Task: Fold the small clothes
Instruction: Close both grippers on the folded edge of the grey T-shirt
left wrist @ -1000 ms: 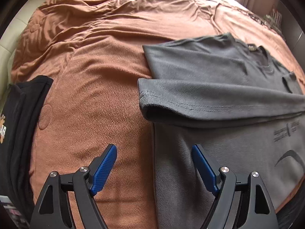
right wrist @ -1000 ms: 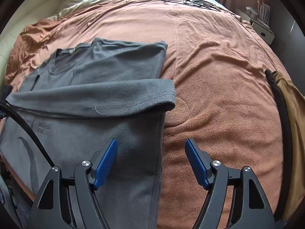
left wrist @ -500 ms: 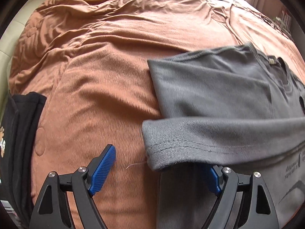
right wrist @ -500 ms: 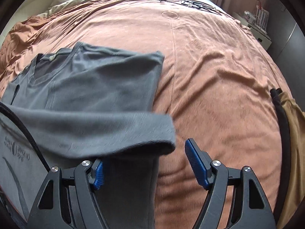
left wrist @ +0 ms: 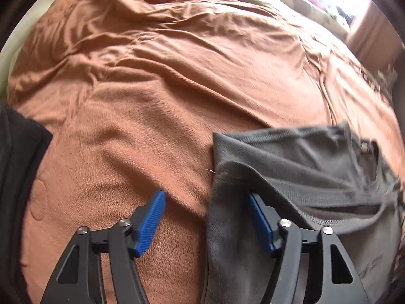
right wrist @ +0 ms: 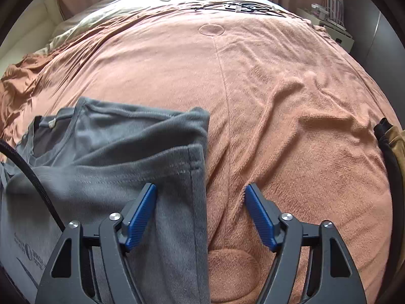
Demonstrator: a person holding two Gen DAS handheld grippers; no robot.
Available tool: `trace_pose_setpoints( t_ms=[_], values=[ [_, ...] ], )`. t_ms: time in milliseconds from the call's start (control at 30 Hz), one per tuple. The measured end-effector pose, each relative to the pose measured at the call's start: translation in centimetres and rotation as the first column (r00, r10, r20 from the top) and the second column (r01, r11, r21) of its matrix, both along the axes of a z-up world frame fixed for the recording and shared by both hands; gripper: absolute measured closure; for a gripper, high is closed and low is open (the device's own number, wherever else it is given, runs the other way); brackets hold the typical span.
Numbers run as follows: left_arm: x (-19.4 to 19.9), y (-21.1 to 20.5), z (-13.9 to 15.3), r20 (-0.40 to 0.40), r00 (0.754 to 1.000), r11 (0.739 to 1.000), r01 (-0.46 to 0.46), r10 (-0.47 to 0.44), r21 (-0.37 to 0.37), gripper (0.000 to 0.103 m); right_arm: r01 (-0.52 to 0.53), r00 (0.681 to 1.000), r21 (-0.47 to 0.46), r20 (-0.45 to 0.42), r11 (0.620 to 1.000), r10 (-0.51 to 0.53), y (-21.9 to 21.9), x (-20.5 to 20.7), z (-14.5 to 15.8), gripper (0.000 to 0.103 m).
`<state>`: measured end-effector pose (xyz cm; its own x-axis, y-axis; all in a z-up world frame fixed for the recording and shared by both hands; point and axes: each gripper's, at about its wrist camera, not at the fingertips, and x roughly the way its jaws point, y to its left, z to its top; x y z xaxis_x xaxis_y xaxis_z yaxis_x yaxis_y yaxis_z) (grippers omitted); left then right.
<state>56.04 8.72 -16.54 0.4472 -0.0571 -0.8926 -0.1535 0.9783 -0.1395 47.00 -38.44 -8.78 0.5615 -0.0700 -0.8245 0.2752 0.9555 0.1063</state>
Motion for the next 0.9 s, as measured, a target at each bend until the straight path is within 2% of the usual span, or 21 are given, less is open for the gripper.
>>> trace_pose_setpoints(
  t_ms=[67,133,200,267,400,467,500,567,633,700,767,900],
  values=[
    [0.0,0.8,-0.1,0.009,1.0,0.998,-0.014,0.014,-0.066,0.041,-0.019,1.0,0.05,0.015,0.999,0.019,-0.3,-0.1,0.0,0.055],
    [-0.1,1.2,-0.3,0.014,1.0,0.993,-0.007,0.009,-0.115,0.041,-0.04,0.999,0.074,0.023,0.996,0.039,-0.4,-0.5,-0.1,0.058],
    [-0.4,1.5,-0.4,0.024,1.0,0.991,-0.01,0.013,-0.132,0.041,-0.061,0.998,0.074,0.036,0.995,0.058,-0.7,-0.9,0.1,0.058],
    [-0.6,1.7,-0.4,0.036,0.999,0.989,-0.003,0.009,-0.146,0.041,-0.076,0.996,0.088,0.042,0.993,0.072,-1.1,-1.4,0.2,0.065],
    [-0.8,1.4,-0.4,0.054,0.999,0.985,0.018,-0.009,-0.17,0.05,-0.095,0.995,0.13,0.055,0.987,0.088,-1.9,-1.7,0.1,0.067],
    [-0.6,1.2,-0.4,0.063,0.998,0.985,0.027,-0.016,-0.17,0.054,-0.096,0.994,0.129,0.057,0.987,0.089,-1.9,-1.7,0.3,0.067],
    [-0.5,1.0,-0.4,0.065,0.998,0.985,0.032,-0.021,-0.171,0.06,-0.095,0.994,0.138,0.057,0.986,0.088,-2.0,-1.5,0.1,0.067],
    [-0.3,0.5,-0.6,0.064,0.997,0.985,0.045,-0.035,-0.168,0.07,-0.092,0.995,0.151,0.054,0.984,0.084,-1.8,-1.3,0.1,0.078],
    [0.0,-0.2,-0.8,0.05,0.997,0.986,0.059,-0.052,-0.154,0.088,-0.086,0.996,0.146,0.048,0.986,0.08,-1.4,-1.1,-0.1,0.085],
    [-0.1,-0.5,-0.5,0.053,0.998,0.991,0.05,-0.044,-0.121,0.093,-0.077,0.996,0.141,0.058,0.987,0.07,-1.3,-1.2,0.1,0.092],
    [-0.5,-0.4,0.1,0.072,0.997,0.992,0.045,-0.037,-0.118,0.095,-0.061,0.996,0.148,0.079,0.987,0.05,-1.5,-1.8,0.6,0.097],
    [-1.3,0.0,1.8,0.105,0.994,0.993,0.05,-0.039,-0.103,0.097,-0.057,0.993,0.12,0.108,0.991,0.044,-1.2,-3.1,2.0,0.099]
  ],
)
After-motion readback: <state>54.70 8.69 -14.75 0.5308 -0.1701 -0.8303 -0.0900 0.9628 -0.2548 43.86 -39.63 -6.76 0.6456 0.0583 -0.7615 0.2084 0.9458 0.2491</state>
